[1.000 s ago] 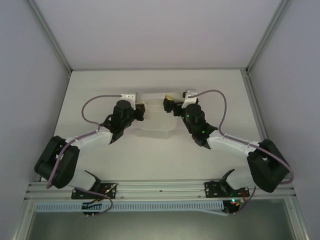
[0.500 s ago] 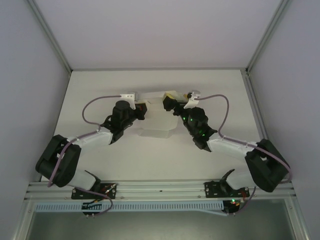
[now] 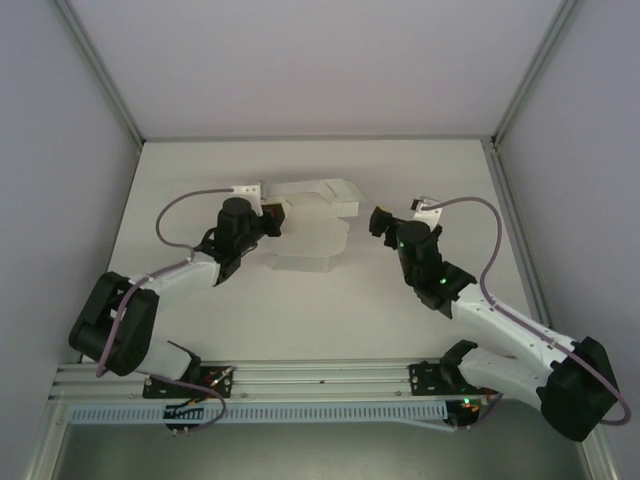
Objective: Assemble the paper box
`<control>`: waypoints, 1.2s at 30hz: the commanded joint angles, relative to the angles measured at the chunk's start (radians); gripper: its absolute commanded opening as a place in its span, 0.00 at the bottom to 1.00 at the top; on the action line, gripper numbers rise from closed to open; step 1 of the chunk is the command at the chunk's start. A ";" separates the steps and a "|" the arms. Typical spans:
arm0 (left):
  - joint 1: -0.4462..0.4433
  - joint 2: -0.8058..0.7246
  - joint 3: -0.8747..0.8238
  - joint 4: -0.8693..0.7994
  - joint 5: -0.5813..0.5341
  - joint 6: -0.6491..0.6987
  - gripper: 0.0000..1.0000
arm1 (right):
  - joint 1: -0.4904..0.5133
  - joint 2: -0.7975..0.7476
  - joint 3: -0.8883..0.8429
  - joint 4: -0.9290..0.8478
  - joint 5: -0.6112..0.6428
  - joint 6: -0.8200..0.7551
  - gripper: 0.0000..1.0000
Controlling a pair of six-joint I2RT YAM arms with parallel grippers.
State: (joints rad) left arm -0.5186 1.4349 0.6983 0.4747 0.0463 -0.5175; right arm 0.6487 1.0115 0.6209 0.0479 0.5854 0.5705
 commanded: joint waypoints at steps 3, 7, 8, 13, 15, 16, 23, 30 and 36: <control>0.003 -0.028 0.018 0.007 0.055 0.032 0.00 | -0.051 0.089 0.019 -0.069 -0.054 0.050 1.00; 0.006 -0.017 0.019 0.012 0.054 0.027 0.00 | -0.052 0.144 0.029 0.064 -0.144 -0.023 1.00; 0.006 -0.014 0.020 0.008 0.055 0.026 0.00 | -0.051 0.150 0.030 0.096 -0.172 -0.042 1.00; 0.006 -0.001 0.023 0.010 0.058 0.021 0.00 | -0.051 0.158 0.019 0.219 -0.334 -0.116 1.00; 0.006 0.007 0.027 0.016 0.072 0.019 0.00 | -0.052 0.166 0.011 0.269 -0.414 -0.139 1.00; 0.007 0.012 0.030 0.018 0.079 0.020 0.00 | -0.051 0.172 0.010 0.286 -0.442 -0.143 1.00; 0.006 0.029 0.035 0.019 0.111 0.019 0.00 | -0.051 0.207 0.018 0.353 -0.488 -0.154 1.00; 0.006 0.044 0.037 0.042 0.153 0.006 0.00 | -0.042 0.292 0.062 0.382 -0.536 -0.157 1.00; 0.006 0.046 0.038 0.051 0.163 -0.003 0.00 | 0.015 0.379 0.113 0.354 -0.403 -0.195 1.00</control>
State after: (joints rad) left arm -0.4980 1.4796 0.7063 0.4747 0.1432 -0.5144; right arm 0.6239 1.3582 0.6884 0.3954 0.1352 0.4156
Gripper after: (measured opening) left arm 0.044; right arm 0.998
